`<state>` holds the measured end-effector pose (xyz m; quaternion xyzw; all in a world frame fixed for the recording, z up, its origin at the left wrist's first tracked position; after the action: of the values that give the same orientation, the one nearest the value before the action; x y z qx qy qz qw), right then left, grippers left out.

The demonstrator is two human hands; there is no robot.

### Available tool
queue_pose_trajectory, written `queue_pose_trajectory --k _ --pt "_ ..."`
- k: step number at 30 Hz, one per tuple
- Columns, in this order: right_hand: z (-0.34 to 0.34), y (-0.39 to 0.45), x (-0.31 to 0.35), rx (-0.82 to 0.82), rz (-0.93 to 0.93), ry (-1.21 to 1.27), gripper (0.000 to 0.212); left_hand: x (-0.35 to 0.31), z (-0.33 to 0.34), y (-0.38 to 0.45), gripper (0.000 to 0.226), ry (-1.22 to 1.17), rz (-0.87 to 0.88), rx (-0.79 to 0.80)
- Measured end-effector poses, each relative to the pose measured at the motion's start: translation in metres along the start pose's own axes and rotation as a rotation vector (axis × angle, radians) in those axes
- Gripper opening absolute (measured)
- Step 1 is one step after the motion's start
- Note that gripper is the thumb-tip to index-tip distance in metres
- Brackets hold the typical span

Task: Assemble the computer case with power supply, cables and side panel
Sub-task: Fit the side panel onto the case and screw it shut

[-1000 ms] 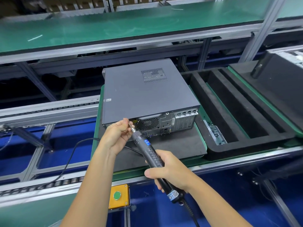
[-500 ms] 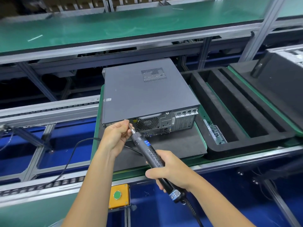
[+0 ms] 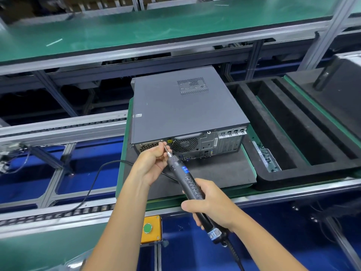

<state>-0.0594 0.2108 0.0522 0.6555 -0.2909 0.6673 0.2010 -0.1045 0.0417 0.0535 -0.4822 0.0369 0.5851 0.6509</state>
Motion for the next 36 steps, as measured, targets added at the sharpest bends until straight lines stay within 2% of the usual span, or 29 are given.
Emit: queue_pose_trajectory --k 8,18,24,36 --pt "0.001 0.004 -0.004 -0.033 0.025 -0.048 0.034 -0.005 -0.01 0.004 0.014 0.207 0.047 -0.056" --pt "0.005 0.015 -0.007 -0.095 0.047 -0.057 0.036 0.006 -0.003 0.006 0.018 0.093 0.093 -0.077" --pt "0.004 0.018 -0.009 -0.135 0.031 -0.032 0.036 0.001 -0.002 0.009 0.021 0.158 0.158 -0.076" --pt "0.008 0.02 -0.012 -0.13 0.034 -0.016 0.037 0.004 -0.006 0.019 0.019 0.068 0.109 -0.075"
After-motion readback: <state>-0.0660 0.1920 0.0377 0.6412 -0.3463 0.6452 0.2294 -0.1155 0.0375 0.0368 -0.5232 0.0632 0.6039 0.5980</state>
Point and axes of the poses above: each hand's wrist, its own y-axis towards the middle knuckle, its own z-axis out of the palm, x = y × z, the point moved 9 cm from there along y, towards the middle knuckle, and after that the axes turned 12 degrees about -z, right-handed, at the moved point
